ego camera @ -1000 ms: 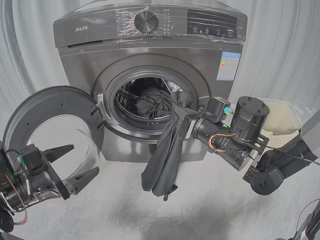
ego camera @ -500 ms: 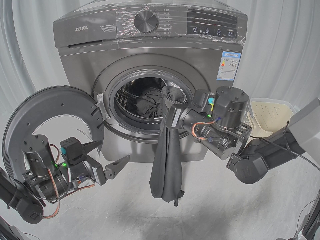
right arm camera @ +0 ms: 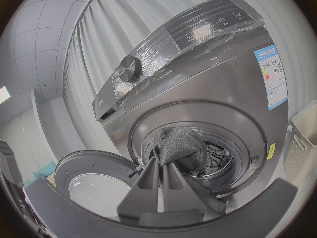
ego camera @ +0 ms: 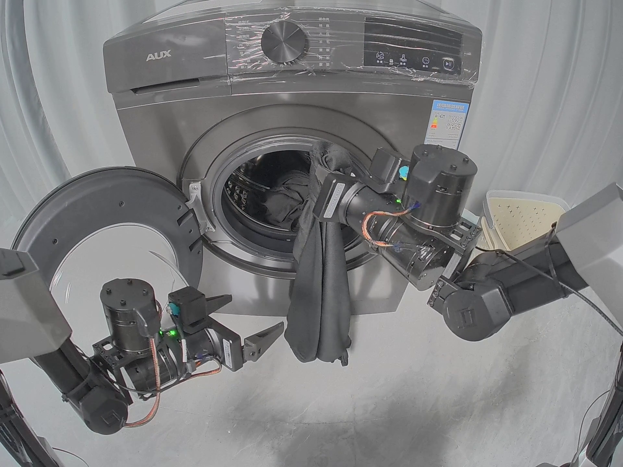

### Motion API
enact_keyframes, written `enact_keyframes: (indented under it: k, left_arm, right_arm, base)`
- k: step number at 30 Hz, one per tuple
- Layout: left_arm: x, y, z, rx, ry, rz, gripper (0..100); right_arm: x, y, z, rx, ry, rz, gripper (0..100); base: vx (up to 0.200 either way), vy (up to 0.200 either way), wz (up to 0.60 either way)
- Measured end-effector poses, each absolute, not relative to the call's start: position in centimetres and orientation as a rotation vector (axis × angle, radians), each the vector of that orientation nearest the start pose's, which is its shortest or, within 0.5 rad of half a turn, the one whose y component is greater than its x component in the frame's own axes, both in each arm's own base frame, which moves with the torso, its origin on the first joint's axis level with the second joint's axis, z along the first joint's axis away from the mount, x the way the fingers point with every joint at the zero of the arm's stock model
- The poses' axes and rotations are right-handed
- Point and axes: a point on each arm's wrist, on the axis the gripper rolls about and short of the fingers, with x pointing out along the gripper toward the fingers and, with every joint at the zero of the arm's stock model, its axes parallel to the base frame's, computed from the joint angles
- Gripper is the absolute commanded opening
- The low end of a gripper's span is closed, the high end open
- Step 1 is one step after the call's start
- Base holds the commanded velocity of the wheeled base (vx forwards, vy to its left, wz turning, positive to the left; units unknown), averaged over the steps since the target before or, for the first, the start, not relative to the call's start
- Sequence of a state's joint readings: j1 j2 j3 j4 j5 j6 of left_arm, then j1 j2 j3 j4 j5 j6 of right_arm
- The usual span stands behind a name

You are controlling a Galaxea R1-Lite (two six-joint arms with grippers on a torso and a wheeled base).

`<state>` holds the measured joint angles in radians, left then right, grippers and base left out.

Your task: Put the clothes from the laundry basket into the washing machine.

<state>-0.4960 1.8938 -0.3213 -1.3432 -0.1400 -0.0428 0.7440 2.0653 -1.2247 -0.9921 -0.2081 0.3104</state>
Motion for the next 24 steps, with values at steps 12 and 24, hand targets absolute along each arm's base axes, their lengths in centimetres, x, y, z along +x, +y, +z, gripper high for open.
enact_keyframes:
  k: [12, 24]
  left_arm:
    - [26.9, -15.3, 5.5, -0.013, 0.261, -0.64, 100]
    - [30.1, -16.8, 2.5, -0.015, 0.28, -0.63, 100]
  right_arm:
    - [30.9, 28.1, 20.2, 0.382, -0.067, 0.558, 0]
    - [30.4, 28.6, 20.2, 0.394, -0.066, 0.556, 0]
  base:
    - [0.0, 0.0, 0.0]
    - [0.0, 0.0, 0.0]
